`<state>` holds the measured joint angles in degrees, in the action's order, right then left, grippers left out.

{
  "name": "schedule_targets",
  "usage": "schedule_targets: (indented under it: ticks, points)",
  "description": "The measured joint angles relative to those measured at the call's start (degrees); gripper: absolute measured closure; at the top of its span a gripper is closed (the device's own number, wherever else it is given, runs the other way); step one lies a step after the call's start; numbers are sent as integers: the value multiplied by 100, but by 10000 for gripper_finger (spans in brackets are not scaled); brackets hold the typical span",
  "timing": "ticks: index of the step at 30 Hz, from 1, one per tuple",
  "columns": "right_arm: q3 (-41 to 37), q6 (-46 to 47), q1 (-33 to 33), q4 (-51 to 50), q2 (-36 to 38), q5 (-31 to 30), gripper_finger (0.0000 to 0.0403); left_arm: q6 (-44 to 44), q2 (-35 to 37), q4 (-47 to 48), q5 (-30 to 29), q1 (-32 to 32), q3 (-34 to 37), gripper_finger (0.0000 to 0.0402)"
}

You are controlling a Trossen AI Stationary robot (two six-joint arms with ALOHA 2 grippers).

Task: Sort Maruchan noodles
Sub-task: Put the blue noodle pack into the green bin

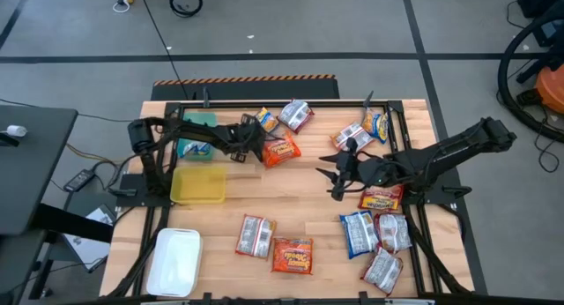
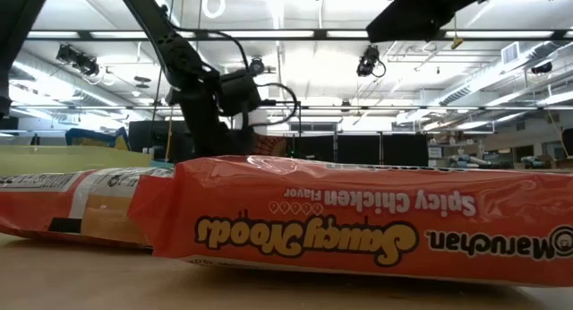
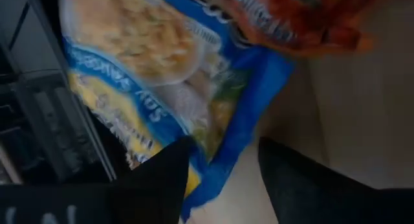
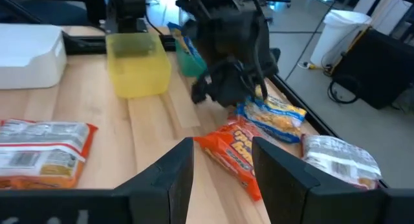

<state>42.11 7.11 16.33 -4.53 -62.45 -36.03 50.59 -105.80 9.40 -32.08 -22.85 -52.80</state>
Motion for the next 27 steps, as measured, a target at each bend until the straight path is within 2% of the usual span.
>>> schedule_targets:
  ticks: [3, 8, 10, 13, 15, 18, 20, 24, 27]
  points:
    - [0, -21, 85, 20, 35, -3, 241, 154, -225, -315, -587, -6, 0, 234]
    - [0, 65, 162, 39, 49, -13, 241, 250, -308, -767, -697, -2, 11, 276]
    - [0, 74, 176, 43, 52, -10, 241, 203, -307, -1066, -810, 24, 10, 307]
    - [0, 58, 199, 76, 52, -11, 241, 176, -232, -1169, -857, 103, -8, 374]
    - [0, 36, 199, 87, 52, -11, 241, 107, -148, -960, -916, 210, -92, 391]
    - [0, 27, 184, 87, 24, -4, 241, 71, 119, 64, -1232, 439, -509, 395]
    - [1, -1, 123, 101, -45, 12, 241, -273, 384, 1296, -1282, 573, -961, 396]
    - [2, -298, -55, 306, -308, 116, 241, -1643, 741, 4420, -1200, 661, -2243, 398]
    - [2, -557, -183, 631, -581, 259, 241, -2847, 841, 6457, -1052, 435, -3118, 398]
